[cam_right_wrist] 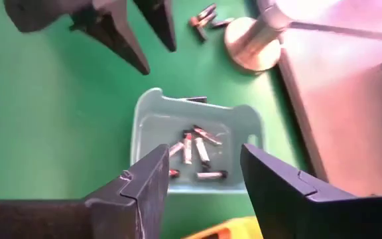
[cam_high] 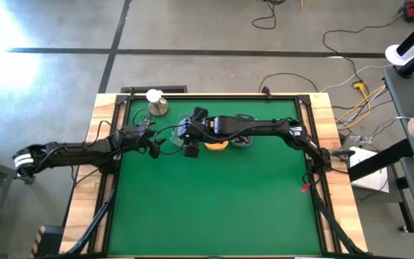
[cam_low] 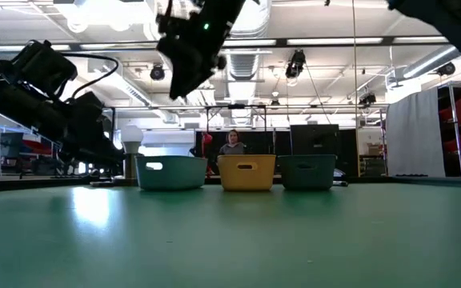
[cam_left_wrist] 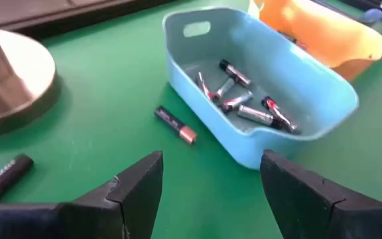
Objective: Sort batteries
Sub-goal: Put the small black battery into the blue bin
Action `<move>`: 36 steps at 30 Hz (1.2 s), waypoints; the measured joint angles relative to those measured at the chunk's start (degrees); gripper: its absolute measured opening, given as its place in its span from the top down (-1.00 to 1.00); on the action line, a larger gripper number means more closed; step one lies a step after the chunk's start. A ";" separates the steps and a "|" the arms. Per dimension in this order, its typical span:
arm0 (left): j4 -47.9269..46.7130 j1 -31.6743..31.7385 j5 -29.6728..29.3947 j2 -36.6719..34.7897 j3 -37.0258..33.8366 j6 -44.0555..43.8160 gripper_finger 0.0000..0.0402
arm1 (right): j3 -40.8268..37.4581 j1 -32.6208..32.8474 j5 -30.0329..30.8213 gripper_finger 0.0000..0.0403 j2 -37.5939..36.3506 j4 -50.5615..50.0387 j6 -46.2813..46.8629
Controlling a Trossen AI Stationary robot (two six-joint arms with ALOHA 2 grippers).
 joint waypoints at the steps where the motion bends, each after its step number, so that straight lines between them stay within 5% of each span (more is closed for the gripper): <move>1: 1.13 -0.30 -0.86 0.87 0.02 -0.02 -0.15 | -0.47 0.46 0.74 0.11 -0.93 -0.16 0.03; 15: 6.01 -1.53 -7.51 17.93 6.50 -0.91 -0.15 | -12.62 2.07 1.06 0.15 -10.63 2.54 6.25; 26: 7.96 -2.26 0.05 29.46 13.71 -2.82 -0.15 | -23.21 2.09 1.03 0.12 -18.11 7.68 8.47; 36: -19.06 -1.80 -13.02 30.35 25.21 -10.77 -0.15 | -29.72 2.09 1.04 0.14 -22.89 8.91 11.00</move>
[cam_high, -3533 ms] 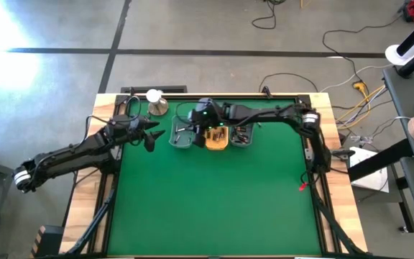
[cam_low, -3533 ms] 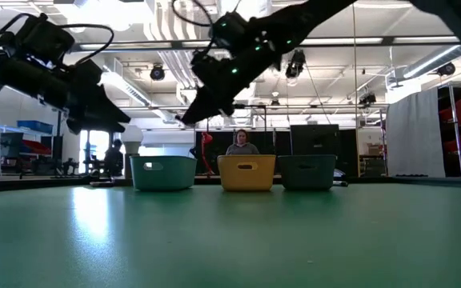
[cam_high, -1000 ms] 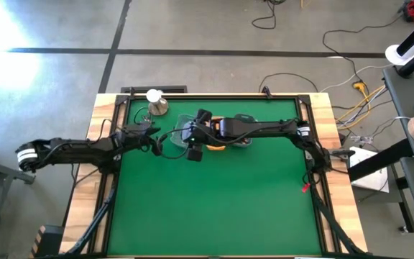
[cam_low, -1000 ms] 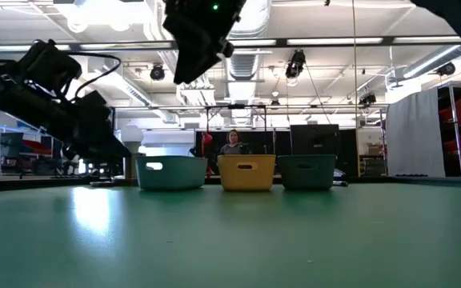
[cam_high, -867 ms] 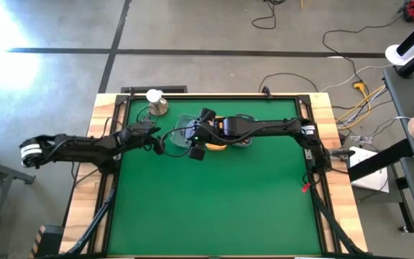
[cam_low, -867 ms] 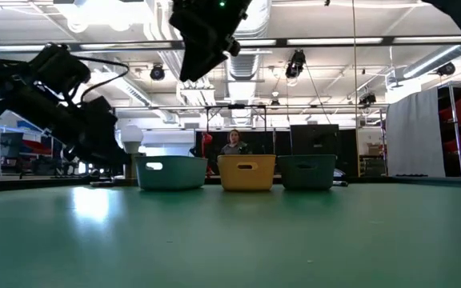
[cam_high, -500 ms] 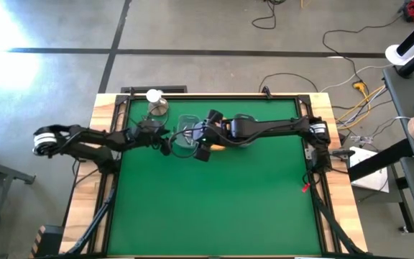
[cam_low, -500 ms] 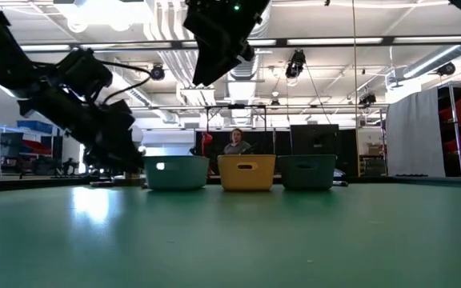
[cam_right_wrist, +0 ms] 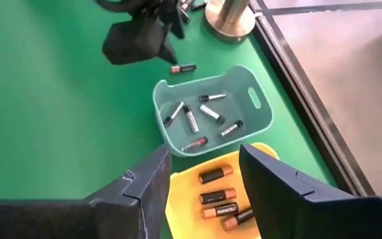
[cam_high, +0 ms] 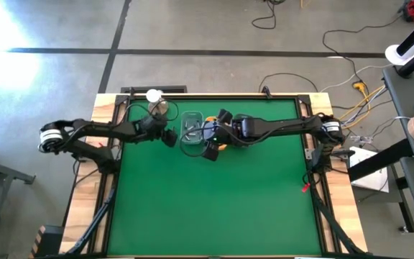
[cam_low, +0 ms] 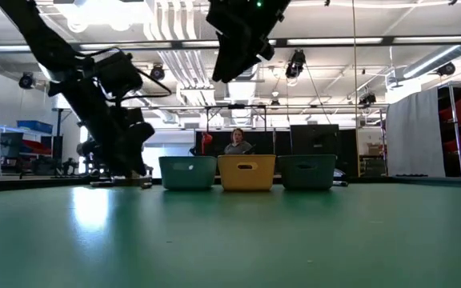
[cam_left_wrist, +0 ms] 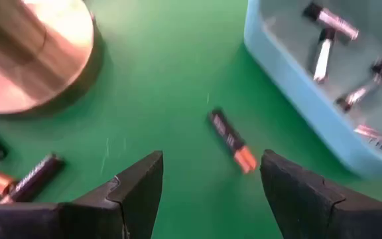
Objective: Sort batteries
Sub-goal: Put the small black battery into the blue bin
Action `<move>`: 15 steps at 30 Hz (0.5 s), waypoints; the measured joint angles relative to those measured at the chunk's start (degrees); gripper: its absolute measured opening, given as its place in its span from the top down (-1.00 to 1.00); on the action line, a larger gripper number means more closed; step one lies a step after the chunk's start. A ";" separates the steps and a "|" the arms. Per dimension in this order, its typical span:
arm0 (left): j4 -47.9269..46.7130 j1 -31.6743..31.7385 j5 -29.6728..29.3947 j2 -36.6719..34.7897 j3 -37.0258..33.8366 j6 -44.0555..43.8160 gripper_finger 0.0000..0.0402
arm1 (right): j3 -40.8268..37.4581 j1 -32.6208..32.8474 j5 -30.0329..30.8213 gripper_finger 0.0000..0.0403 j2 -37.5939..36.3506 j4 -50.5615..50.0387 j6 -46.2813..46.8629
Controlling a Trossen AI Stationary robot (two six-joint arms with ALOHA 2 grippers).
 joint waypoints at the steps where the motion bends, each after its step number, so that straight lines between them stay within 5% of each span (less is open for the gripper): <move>1: -0.05 0.01 0.00 -0.01 0.45 -0.51 -0.15 | -0.61 0.00 -0.02 0.13 -0.13 0.23 0.00; 15: 2.60 -0.37 1.01 0.55 0.21 -7.37 -0.15 | -3.18 0.00 -0.02 0.15 -0.19 1.24 -0.03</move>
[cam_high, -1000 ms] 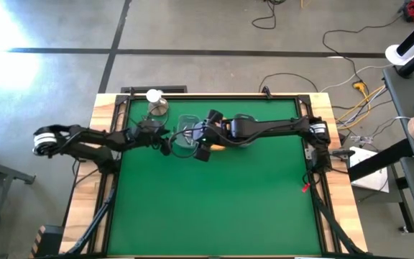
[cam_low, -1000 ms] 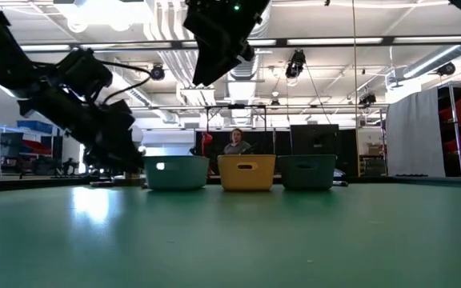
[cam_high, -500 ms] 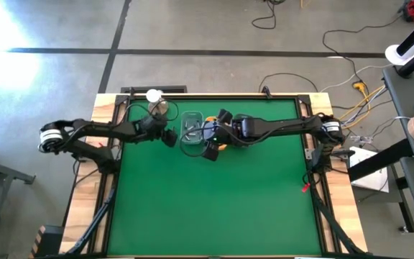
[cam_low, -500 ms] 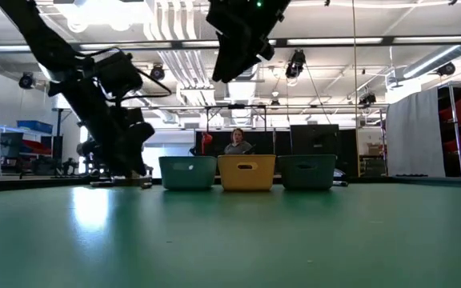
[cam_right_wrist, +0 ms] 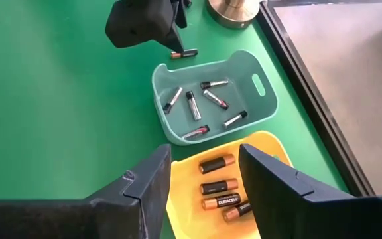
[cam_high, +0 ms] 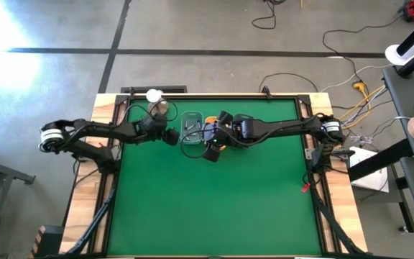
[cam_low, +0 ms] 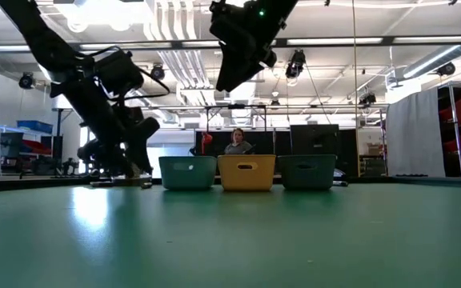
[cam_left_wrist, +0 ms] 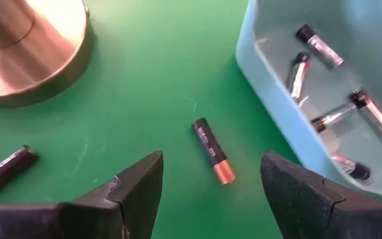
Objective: Sort batteries
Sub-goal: Put the small black battery into the blue bin
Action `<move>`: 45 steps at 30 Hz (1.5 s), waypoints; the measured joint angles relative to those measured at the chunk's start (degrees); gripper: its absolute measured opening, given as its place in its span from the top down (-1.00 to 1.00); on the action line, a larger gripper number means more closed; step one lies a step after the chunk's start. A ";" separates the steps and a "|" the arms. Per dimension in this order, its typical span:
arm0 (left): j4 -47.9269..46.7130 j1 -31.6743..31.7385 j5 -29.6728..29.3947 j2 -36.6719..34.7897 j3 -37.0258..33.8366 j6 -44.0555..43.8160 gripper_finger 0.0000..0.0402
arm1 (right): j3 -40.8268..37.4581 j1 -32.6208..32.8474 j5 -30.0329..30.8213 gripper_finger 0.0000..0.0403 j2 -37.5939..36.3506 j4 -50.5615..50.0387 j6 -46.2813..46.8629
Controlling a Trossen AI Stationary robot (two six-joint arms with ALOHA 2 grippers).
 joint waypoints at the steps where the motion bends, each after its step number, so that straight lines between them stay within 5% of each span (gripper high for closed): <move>1: 1.13 -0.13 -0.07 0.00 -0.37 -0.19 -0.15 | 0.00 0.00 0.00 0.15 0.00 0.02 -0.06; 12: 5.97 -1.43 -2.11 0.49 -2.05 0.69 -0.15 | 0.00 0.00 0.00 0.11 0.00 2.26 -0.29; 24: 13.51 -1.92 -3.83 11.01 -2.22 0.76 -0.12 | 0.00 0.00 -0.04 0.13 0.00 2.49 1.06; 35: 13.40 -2.02 -8.35 12.29 -3.71 -0.95 0.68 | 0.00 0.00 -0.04 0.17 0.00 2.11 1.04; 45: 15.24 -2.04 -8.88 12.16 -6.24 0.01 0.88 | 0.00 0.00 -0.04 0.15 0.00 1.66 1.04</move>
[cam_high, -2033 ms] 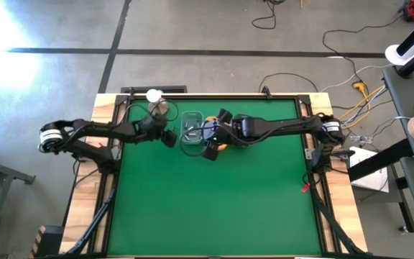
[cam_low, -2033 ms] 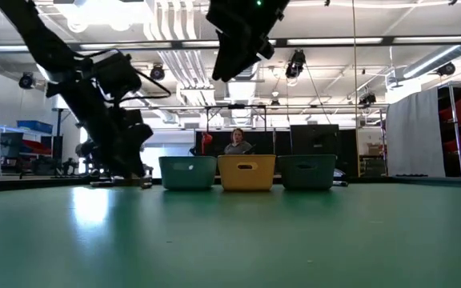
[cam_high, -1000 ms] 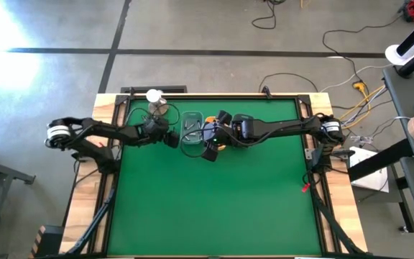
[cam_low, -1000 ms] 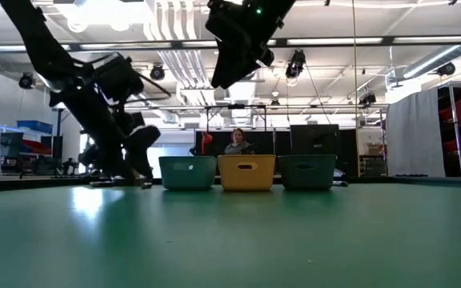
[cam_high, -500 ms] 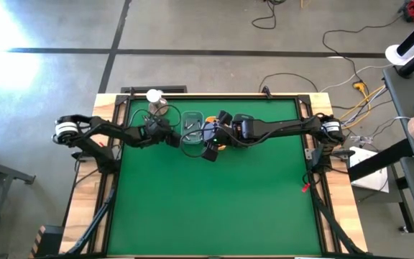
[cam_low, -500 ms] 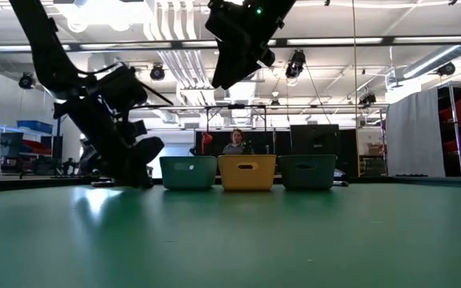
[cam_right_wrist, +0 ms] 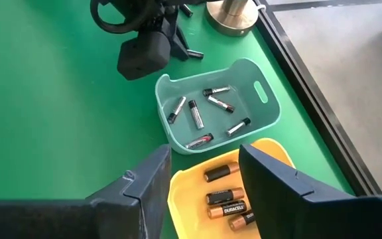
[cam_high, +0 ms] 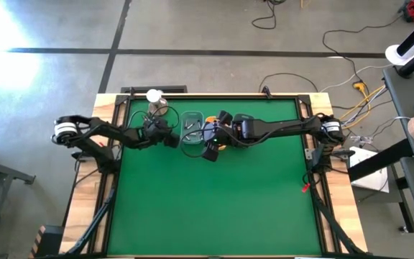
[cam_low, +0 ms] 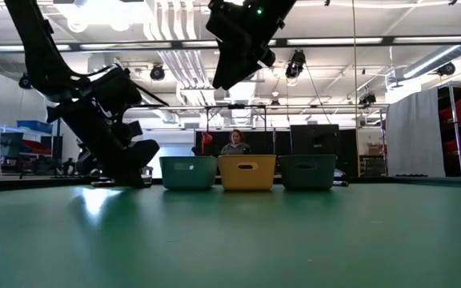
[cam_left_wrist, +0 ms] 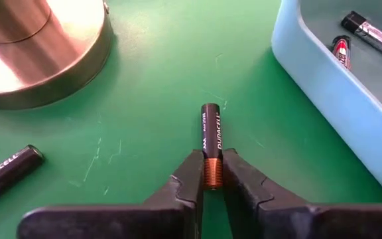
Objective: Sort batteries
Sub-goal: Put the small black battery into the blue bin
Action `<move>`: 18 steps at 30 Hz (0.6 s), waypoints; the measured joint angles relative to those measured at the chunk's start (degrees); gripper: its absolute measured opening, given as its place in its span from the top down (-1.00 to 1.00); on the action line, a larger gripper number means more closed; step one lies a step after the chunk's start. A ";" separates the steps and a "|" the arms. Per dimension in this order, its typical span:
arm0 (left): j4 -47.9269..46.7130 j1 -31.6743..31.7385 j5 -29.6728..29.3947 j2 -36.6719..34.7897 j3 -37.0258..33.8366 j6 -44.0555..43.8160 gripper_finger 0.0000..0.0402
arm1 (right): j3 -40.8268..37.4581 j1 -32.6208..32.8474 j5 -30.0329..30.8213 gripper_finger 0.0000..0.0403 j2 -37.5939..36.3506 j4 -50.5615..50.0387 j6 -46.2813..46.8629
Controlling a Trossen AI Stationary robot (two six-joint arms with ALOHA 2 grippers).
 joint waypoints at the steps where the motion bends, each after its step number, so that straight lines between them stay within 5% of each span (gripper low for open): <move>1: 0.04 0.00 0.15 -0.17 -0.14 0.44 0.88 | 0.00 0.00 -0.02 0.15 -0.12 -0.05 0.01; 18: -1.51 -0.24 8.32 -5.73 -2.74 22.23 0.88 | -0.34 1.93 -0.03 0.12 -9.01 -6.76 -8.15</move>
